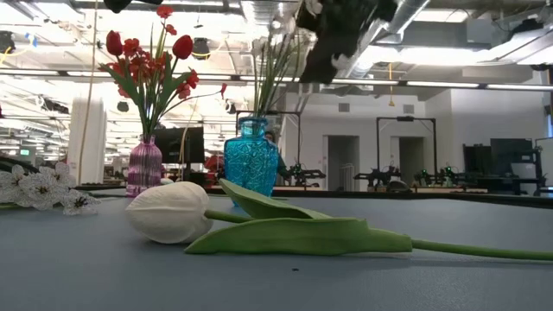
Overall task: Sort flowers into vase by color
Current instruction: Put the right white flowers into the blue vase
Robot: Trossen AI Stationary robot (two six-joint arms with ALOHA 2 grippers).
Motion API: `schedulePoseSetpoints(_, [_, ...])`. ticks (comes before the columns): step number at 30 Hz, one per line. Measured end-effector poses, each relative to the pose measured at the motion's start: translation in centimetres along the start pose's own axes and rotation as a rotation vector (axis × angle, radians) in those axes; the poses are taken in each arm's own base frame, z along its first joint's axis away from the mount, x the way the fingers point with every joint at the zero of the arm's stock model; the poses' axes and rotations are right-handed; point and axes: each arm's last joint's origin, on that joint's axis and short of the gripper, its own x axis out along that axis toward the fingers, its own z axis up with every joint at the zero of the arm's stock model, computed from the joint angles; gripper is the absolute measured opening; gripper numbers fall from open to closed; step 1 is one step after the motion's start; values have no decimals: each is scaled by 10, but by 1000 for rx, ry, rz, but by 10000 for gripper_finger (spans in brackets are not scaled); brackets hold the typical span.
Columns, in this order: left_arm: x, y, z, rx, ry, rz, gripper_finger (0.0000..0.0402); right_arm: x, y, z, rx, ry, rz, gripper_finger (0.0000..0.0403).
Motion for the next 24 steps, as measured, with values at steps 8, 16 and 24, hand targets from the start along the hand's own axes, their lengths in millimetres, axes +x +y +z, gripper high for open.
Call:
schedulePoseSetpoints(8, [0,0,0,3,-1,4,194,-43,19,23,78,64,12,255])
schedulePoseSetpoints(16, [0,0,0,3,-1,4,194,-85,33,43,82,25,-4,255])
schedulePoseSetpoints(24, [0,0,0,-12,3,-2,194,-122,43,53,99,-19,-29,255])
